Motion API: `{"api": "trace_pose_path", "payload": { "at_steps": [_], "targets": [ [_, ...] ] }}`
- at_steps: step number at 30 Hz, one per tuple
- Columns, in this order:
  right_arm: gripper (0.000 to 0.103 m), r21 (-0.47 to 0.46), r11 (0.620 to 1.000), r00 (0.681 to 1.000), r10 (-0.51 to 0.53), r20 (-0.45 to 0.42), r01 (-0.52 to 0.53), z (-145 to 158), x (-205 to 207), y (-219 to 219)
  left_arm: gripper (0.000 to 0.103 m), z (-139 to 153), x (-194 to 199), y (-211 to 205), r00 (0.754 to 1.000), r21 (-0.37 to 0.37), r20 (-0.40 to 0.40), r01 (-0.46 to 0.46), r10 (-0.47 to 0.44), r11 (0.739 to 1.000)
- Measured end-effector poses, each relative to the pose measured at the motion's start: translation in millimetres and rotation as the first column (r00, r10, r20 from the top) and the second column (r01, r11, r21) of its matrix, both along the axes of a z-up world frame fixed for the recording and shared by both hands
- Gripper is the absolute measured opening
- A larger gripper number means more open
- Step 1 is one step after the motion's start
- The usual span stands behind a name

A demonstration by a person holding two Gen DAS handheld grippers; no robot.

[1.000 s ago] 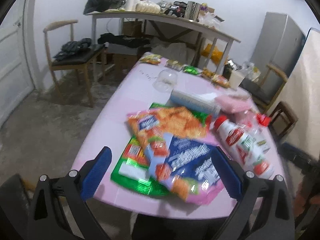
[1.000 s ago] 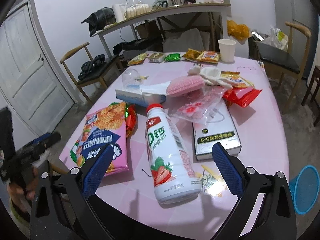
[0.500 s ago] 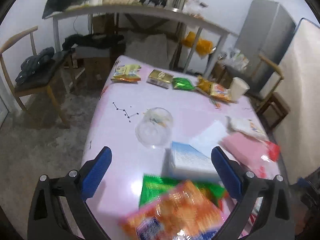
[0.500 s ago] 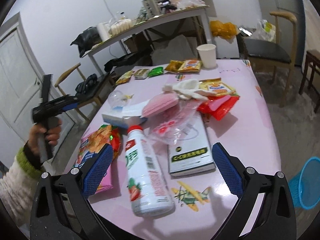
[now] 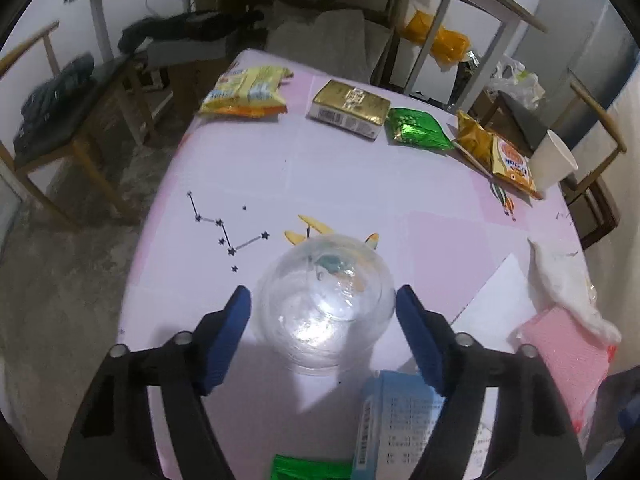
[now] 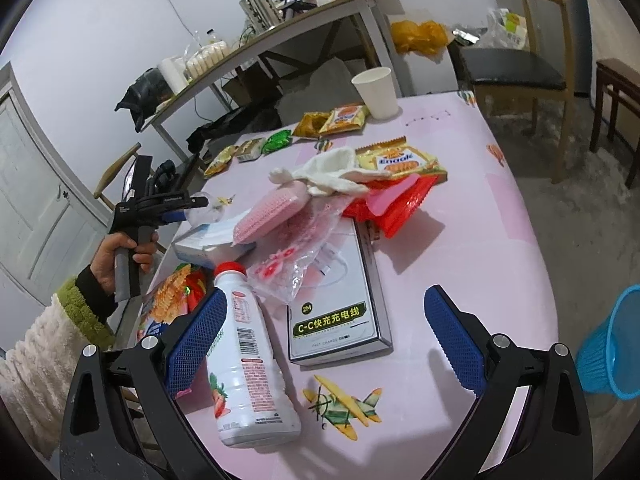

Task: Collect trash
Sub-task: 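Move the left gripper onto the clear plastic cup and close it, then lift the clear cup with the left gripper while the right gripper grasps the white glove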

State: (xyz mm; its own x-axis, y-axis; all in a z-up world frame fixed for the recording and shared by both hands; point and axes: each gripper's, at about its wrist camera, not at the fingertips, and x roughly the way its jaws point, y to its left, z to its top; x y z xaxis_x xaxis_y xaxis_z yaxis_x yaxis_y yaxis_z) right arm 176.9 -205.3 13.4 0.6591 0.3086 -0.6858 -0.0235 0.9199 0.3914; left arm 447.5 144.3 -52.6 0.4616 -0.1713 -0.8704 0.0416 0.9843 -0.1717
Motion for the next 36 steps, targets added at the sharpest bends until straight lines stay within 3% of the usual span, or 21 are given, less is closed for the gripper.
{"api": "trace_pose_path", "payload": {
  "at_steps": [11, 17, 23, 25, 28, 32, 36],
  "targets": [
    [0.095, 0.04, 0.999, 1.0, 0.001, 0.007, -0.001, 5.0, 1.0, -7.1, 0.066, 6.3, -8.1, 13.9, 0.997, -0.051, 0.034, -0.069, 0.071, 0.996],
    [0.091, 0.109, 0.994, 1.0, 0.021, 0.012, -0.022, 17.0, 15.4, -17.7, 0.065, 43.8, -31.6, 35.9, 0.987, -0.087, 0.113, -0.106, 0.116, 0.991],
    [0.086, 0.096, 0.987, 0.99, 0.127, 0.056, -0.132, 42.6, 55.6, 2.9, 0.065, 87.4, -74.8, 51.8, 0.971, -0.121, 0.195, -0.113, 0.135, 0.986],
    [0.085, 0.072, 0.984, 0.986, 0.16, 0.053, -0.163, 46.3, 75.4, 11.5, 0.065, 95.7, -87.0, 54.4, 0.974, -0.135, 0.178, -0.118, 0.142, 0.984],
    [0.079, 0.003, 0.974, 0.974, 0.227, -0.002, -0.227, 44.1, 121.2, 34.1, 0.065, 105.0, -112.8, 57.8, 0.976, -0.218, 0.157, -0.112, 0.148, 0.97],
    [0.071, -0.091, 0.945, 0.948, 0.306, -0.085, -0.313, 31.8, 151.0, 66.2, 0.065, 109.9, -141.2, 48.7, 0.977, -0.211, 0.177, -0.083, 0.121, 0.974],
    [0.055, -0.26, 0.899, 0.935, 0.33, -0.129, -0.353, 21.0, 157.8, 94.4, 0.065, 109.7, -169.0, 39.5, 0.974, -0.215, 0.204, -0.05, 0.095, 0.975]
  ]
}}
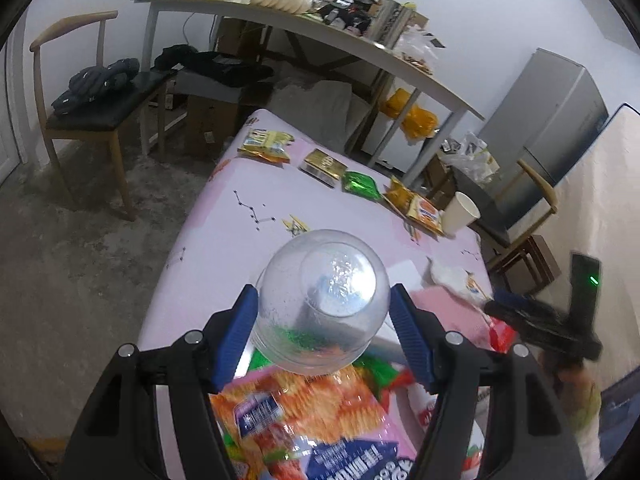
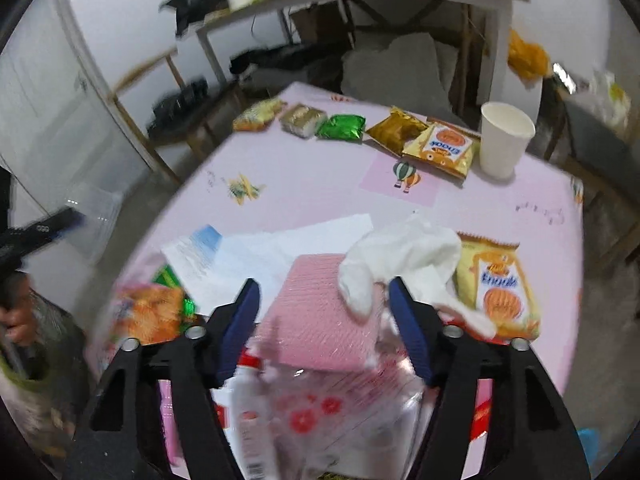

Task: Collect trash
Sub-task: 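Lift the clear cup with the left gripper while the right gripper grasps the white glove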

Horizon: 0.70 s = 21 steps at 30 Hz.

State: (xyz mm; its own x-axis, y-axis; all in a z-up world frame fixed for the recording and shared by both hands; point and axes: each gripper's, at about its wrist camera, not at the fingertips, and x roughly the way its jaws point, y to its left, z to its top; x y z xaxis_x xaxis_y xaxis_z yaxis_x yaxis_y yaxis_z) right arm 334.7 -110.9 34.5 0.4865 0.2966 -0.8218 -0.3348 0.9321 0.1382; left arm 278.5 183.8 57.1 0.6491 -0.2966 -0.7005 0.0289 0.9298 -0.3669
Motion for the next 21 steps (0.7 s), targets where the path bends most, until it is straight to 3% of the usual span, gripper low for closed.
{"api": "trace_pose_path", "payload": {
  "at_steps": [1, 6, 13, 21],
  "targets": [
    [0.052, -0.042, 0.999, 1.0, -0.002, -0.002, 0.002, -3.5, 2.8, 4.2, 0.065, -1.2, -5.1, -2.6, 1.0, 0.01, 0.007, 0.004, -0.004, 1.0],
    [0.005, -0.11, 0.994, 0.999, -0.031, -0.029, 0.028, -12.1, 12.6, 4.5, 0.065, -7.7, -29.4, -13.0, 0.999, 0.02, 0.028, 0.032, -0.032, 0.999],
    [0.002, -0.085, 0.994, 0.996, -0.07, 0.052, 0.075, 11.6, 7.0, -2.0, 0.065, -6.8, -52.7, -14.9, 0.997, 0.013, 0.069, 0.032, -0.033, 0.999],
    [0.002, -0.013, 0.987, 0.964, -0.156, 0.217, 0.162, 71.0, -9.6, -21.4, 0.065, 7.0, -69.2, -15.9, 0.993, 0.004, 0.115, 0.03, -0.03, 1.0]
  ]
}}
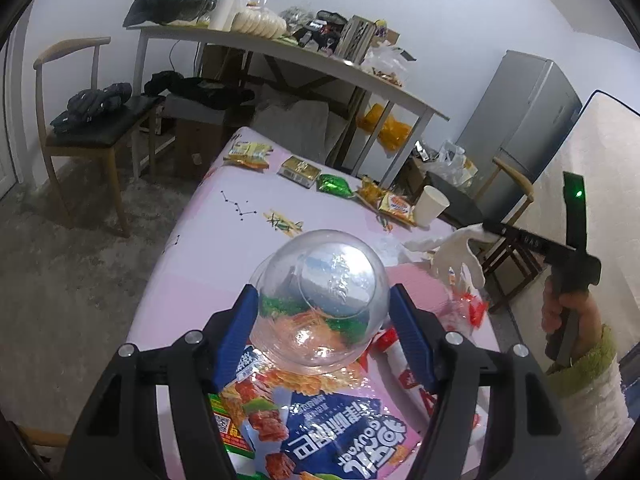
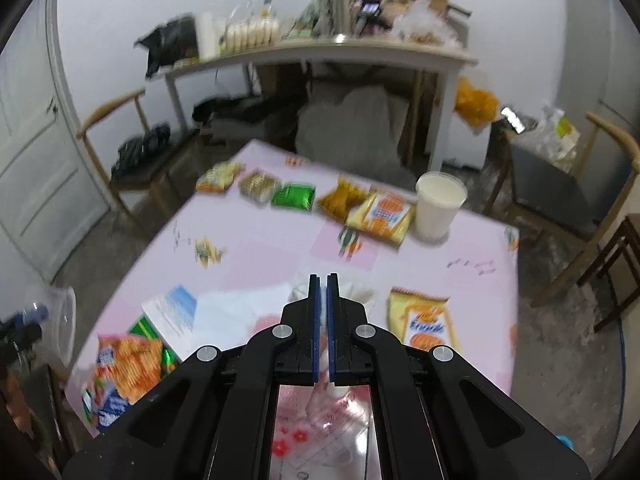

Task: Collect trash
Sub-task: 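Lift the clear cup with the left gripper while the right gripper grasps the white glove, then carry cup and glove over the blue wastebasket and open both grippers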

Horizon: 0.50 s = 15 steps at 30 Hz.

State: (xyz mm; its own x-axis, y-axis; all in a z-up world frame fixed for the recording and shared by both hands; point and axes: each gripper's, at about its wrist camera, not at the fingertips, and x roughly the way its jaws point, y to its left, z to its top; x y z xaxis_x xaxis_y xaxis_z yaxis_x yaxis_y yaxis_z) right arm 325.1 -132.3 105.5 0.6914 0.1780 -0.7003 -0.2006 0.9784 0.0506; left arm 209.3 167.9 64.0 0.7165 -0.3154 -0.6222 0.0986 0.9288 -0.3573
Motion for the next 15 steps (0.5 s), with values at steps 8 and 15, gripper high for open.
{"api": "trace_pose_path", "payload": {
  "at_steps": [8, 15],
  "targets": [
    [0.001, 0.107, 0.993, 0.988, -0.056, 0.144, 0.041, 65.3, -50.9, -41.4, 0.065, 22.2, -17.6, -20.5, 0.998, 0.007, 0.035, 0.051, -0.052, 0.999],
    [0.001, 0.171, 0.98, 0.964, -0.14, 0.228, 0.102, 102.1, -124.4, -106.8, 0.065, 40.2, -20.9, -92.2, 0.976, 0.014, 0.024, 0.217, -0.217, 0.976]
  ]
}}
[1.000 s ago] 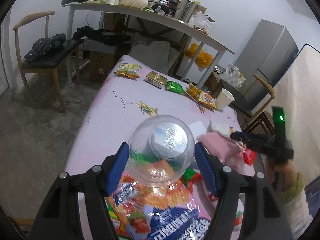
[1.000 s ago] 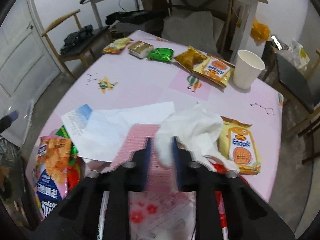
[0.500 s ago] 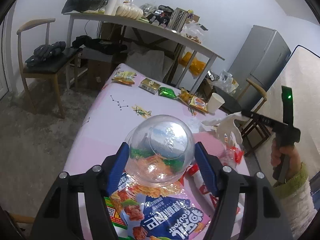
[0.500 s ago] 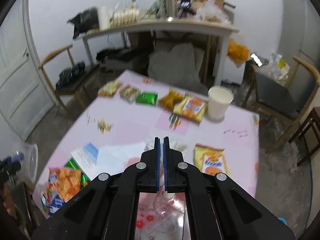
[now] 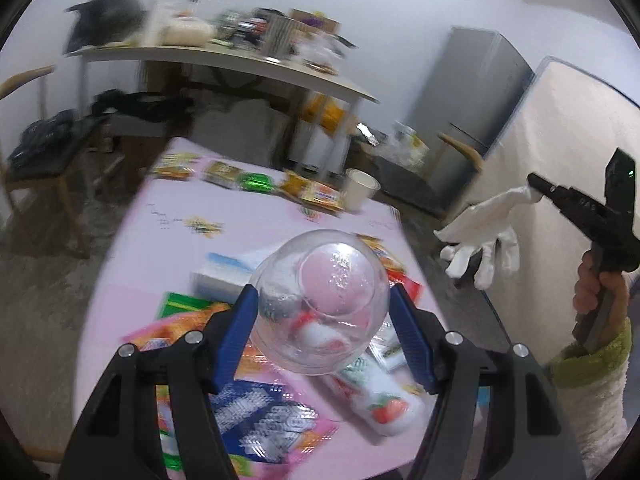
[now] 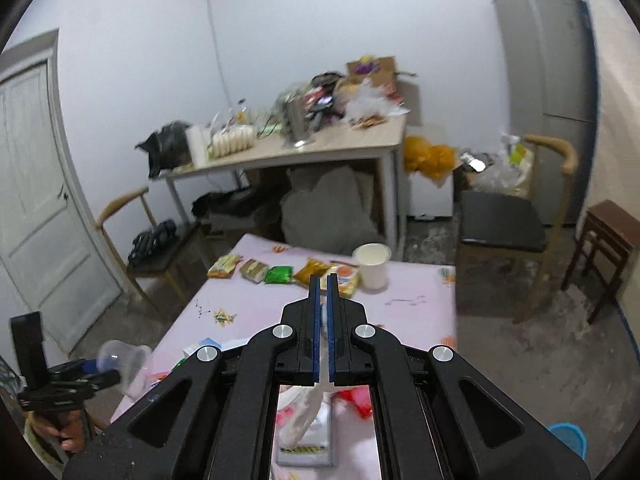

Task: Collect trash
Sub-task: 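Carry cup and glove over the blue wastebasket and open both grippers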

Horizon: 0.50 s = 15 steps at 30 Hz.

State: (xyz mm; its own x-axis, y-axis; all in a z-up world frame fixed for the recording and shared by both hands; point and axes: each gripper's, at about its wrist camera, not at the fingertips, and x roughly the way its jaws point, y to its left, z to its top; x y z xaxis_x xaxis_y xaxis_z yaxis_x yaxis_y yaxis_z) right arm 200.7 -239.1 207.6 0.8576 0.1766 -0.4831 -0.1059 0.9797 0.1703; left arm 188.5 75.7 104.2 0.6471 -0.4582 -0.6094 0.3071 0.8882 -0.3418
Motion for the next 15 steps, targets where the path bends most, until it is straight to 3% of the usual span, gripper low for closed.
{"api": "trace_pose_path", "payload": {
  "at_steps": [4, 7, 11, 15],
  "targets": [
    [0.001, 0.012, 0.996, 0.996, -0.085, 0.014, 0.085, 5.4, -49.5, -49.0, 0.065, 1.3, 5.0, -69.3, 0.988, 0.025, -0.048, 0.15, -0.149, 0.988],
    [0.001, 0.017, 0.987, 0.987, -0.158, 0.008, 0.158, 0.7, -85.0, -85.7, 0.065, 0.3, 9.2, -130.7, 0.958, 0.022, -0.093, 0.273, -0.27, 0.962],
    [0.001, 0.021, 0.966, 0.966, -0.256, -0.02, 0.257, -15.8, -120.8, -128.8, 0.065, -5.3, 10.9, -212.9, 0.905, 0.027, -0.145, 0.408, -0.4, 0.913],
    [0.001, 0.037, 0.934, 0.933, -0.35, -0.086, 0.354, -48.5, -143.6, -174.5, 0.065, -22.7, 6.4, -313.6, 0.823, 0.035, -0.218, 0.544, -0.525, 0.838]
  ]
}}
